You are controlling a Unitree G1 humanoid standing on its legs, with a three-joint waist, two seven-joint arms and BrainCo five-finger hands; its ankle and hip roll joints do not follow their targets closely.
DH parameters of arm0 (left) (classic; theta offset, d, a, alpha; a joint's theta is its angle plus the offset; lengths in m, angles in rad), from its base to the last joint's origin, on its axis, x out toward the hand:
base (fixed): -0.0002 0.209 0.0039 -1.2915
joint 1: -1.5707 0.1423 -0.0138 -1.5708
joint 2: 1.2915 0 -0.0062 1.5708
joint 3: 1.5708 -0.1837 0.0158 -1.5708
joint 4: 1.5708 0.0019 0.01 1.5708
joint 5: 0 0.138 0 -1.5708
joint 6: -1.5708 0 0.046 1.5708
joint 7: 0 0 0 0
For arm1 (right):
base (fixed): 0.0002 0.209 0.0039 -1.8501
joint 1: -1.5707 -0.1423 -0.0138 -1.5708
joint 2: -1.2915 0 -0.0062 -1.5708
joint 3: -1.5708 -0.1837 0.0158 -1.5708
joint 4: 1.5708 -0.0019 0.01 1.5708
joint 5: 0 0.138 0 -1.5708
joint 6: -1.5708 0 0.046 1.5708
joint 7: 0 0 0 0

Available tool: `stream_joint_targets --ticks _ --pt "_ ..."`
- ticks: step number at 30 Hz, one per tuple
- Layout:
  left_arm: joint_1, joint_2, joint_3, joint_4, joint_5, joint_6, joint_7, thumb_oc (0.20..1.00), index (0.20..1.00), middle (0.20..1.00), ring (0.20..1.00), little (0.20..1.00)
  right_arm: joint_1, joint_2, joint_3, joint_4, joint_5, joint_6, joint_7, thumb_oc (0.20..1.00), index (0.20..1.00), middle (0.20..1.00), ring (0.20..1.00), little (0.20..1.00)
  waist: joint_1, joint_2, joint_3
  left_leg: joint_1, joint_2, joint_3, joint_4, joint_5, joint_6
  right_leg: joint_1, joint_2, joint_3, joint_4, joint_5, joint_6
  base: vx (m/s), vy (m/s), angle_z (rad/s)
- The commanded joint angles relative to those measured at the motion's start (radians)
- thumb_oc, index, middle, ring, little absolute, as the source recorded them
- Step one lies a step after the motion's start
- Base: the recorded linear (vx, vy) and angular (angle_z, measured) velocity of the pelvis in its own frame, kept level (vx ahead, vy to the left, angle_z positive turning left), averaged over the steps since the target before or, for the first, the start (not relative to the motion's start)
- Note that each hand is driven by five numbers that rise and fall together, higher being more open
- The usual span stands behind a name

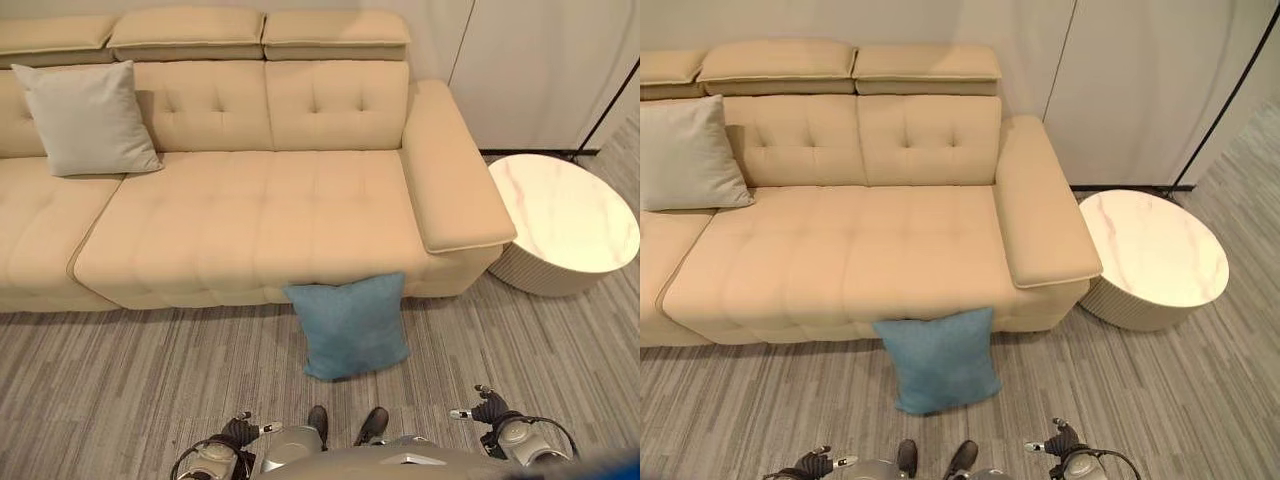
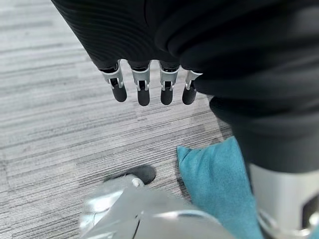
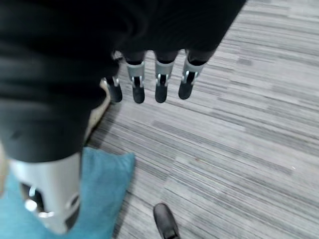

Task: Pick up all the scattered cushions and arrange them neatly on the sofa.

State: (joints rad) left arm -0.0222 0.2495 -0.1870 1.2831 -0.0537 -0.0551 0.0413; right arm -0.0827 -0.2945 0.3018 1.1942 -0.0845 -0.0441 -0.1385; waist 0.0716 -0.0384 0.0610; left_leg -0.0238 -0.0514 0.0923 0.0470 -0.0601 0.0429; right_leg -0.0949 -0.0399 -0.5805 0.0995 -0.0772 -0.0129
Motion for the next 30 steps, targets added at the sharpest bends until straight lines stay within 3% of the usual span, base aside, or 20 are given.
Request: stream_joint_targets --ticks 1,2,8,12,17,19,24,30 --pt "-0.034 0.036 0.005 0.018 0.014 -0.015 0.000 1.000 1.000 1.000 1.000 1.000 -0.046 -0.019 -0.006 -0.033 -0.007 -0.008 0.001 1.000 1.000 1.000 1.000 1.000 0.001 0.005 0.055 -0.029 0.013 -0.071 0.022 -0.018 -0.033 0.033 -0.164 0.199 0.185 0.045 0.152 0.10 0.052 0.28" --pt "-0.032 0.039 0.002 0.018 0.006 -0.021 -0.001 1.000 1.000 1.000 1.000 1.000 -0.045 -0.019 -0.005 -0.035 -0.002 -0.012 0.002 1.000 1.000 1.000 1.000 1.000 -0.008 0.004 0.053 -0.022 0.012 -0.090 0.015 -0.020 -0.034 0.020 -0.145 0.261 0.141 0.042 0.144 0.10 -0.024 0.55" --pt "-0.046 0.040 -0.012 0.025 0.003 -0.032 0.008 1.000 1.000 1.000 1.000 1.000 -0.051 -0.023 0.004 -0.033 0.001 -0.007 0.001 1.000 1.000 1.000 1.000 1.000 -0.048 -0.001 0.064 0.003 0.000 -0.170 -0.011 -0.019 -0.048 -0.061 -0.100 0.433 0.003 0.109 0.161 0.14 -0.082 0.52" --pt "-0.064 0.037 -0.017 0.023 0.001 -0.038 0.012 1.000 1.000 1.000 1.000 1.000 -0.048 -0.031 0.005 -0.039 0.008 -0.018 -0.007 1.000 1.000 1.000 1.000 1.000 -0.053 -0.018 0.063 -0.012 0.010 -0.197 -0.007 -0.021 -0.084 -0.023 -0.097 0.385 -0.052 0.115 0.153 0.11 -0.177 0.89" --pt "-0.103 0.030 -0.020 -0.005 -0.039 -0.043 0.025 1.000 1.000 1.000 1.000 1.000 -0.060 -0.041 -0.002 -0.041 0.032 -0.028 -0.021 1.000 1.000 1.000 1.000 1.000 -0.062 -0.025 0.089 -0.078 0.039 -0.199 0.031 -0.016 -0.105 -0.031 -0.093 0.326 -0.046 0.090 0.131 0.00 -0.121 0.47" --pt "-0.161 0.034 -0.002 -0.071 -0.148 -0.074 0.058 1.000 1.000 1.000 1.000 1.000 -0.094 -0.051 -0.007 -0.069 0.059 -0.037 -0.051 1.000 1.000 1.000 1.000 1.000 -0.062 -0.036 0.145 -0.179 0.044 -0.198 0.088 -0.009 -0.111 -0.111 -0.098 0.300 0.003 0.080 0.116 -0.18 -0.129 0.32" --pt "-0.258 0.055 -0.020 -0.191 -0.258 -0.124 0.130 1.000 1.000 1.000 1.000 1.000 -0.166 -0.089 -0.015 -0.156 0.104 -0.048 -0.112 1.000 1.000 1.000 1.000 1.000 -0.068 -0.039 0.194 -0.349 0.044 -0.182 0.144 0.009 -0.121 -0.295 -0.110 0.293 0.082 0.080 0.103 -0.13 -0.029 0.14" --pt "-0.312 0.069 -0.044 -0.233 -0.293 -0.141 0.158 1.000 1.000 1.000 1.000 1.000 -0.236 -0.088 -0.009 -0.186 0.148 -0.059 -0.150 1.000 1.000 1.000 1.000 1.000 -0.076 -0.032 0.194 -0.405 0.059 -0.180 0.115 0.035 -0.131 -0.366 -0.106 0.304 0.087 0.080 0.100 0.00 -0.021 0.02"
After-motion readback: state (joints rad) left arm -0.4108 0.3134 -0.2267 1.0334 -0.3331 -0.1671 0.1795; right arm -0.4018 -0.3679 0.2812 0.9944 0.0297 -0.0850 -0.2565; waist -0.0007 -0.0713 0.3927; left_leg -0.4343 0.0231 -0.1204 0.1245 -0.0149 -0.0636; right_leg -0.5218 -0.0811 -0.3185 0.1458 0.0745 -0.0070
